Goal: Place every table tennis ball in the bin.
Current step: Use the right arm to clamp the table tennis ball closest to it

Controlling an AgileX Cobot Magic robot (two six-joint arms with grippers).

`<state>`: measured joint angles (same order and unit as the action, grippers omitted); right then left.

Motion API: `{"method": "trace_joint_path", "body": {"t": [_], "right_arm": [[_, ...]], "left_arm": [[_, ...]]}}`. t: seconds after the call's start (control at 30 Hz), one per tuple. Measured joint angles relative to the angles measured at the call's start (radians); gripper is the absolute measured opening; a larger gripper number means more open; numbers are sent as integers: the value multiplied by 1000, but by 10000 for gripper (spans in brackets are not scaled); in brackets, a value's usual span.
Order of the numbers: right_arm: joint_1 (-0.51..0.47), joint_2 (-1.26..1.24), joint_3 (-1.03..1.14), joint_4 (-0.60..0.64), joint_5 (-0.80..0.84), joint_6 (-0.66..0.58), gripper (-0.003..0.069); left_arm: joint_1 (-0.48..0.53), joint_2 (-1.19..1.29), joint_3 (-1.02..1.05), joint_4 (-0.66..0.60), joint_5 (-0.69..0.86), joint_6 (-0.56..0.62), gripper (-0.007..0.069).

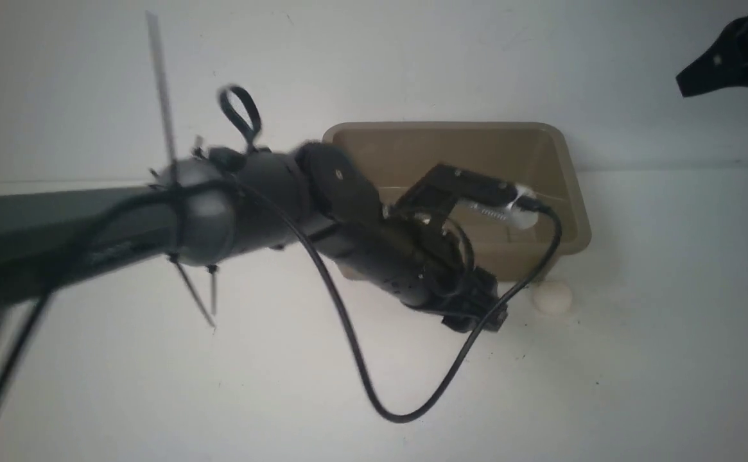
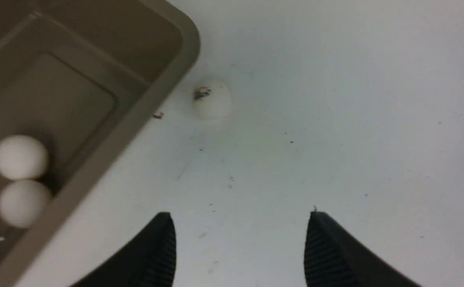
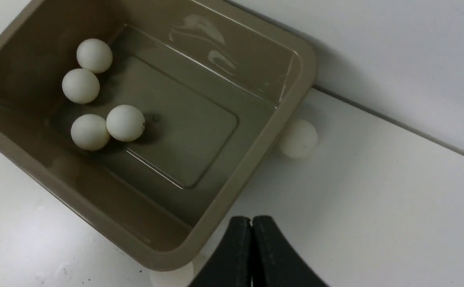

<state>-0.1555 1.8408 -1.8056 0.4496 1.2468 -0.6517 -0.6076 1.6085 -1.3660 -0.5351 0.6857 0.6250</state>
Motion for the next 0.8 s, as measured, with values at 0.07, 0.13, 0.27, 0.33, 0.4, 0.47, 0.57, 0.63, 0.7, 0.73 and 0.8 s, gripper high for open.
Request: {"method": "trace_joint_path", "body": {"t": [0.07,0.13,0.27,0.33,0.4,0.47,0.57,0.63,0.7,0.73,0.8], "right_arm": [[0,-1,11,-20,-1,29,-16],[0,-10,55,-16,-1,44,-16],[0,-29,182,3,-4,68,-7],[11,-36,282,11,-6,65,9],[34,-39,372,23,-10,50,50],[67,-42,426,45,-14,34,112],[137,-47,467,57,-17,23,258],[172,-49,471,37,-18,34,344],[196,-49,472,16,-20,49,394],[219,-49,472,-4,-22,60,430],[258,-49,473,-58,-37,95,496]], "left_arm": [[2,-44,0,114,13,-95,396],[14,-79,0,236,45,-204,396],[56,-138,0,396,104,-326,396],[71,-165,0,424,110,-343,396],[79,-195,0,435,117,-343,396],[83,-213,0,435,122,-343,396],[87,-222,0,436,125,-343,396],[87,-222,0,437,128,-342,396],[87,-222,0,437,133,-338,396],[87,-222,0,437,137,-335,396],[87,-222,0,437,148,-329,396]]}}
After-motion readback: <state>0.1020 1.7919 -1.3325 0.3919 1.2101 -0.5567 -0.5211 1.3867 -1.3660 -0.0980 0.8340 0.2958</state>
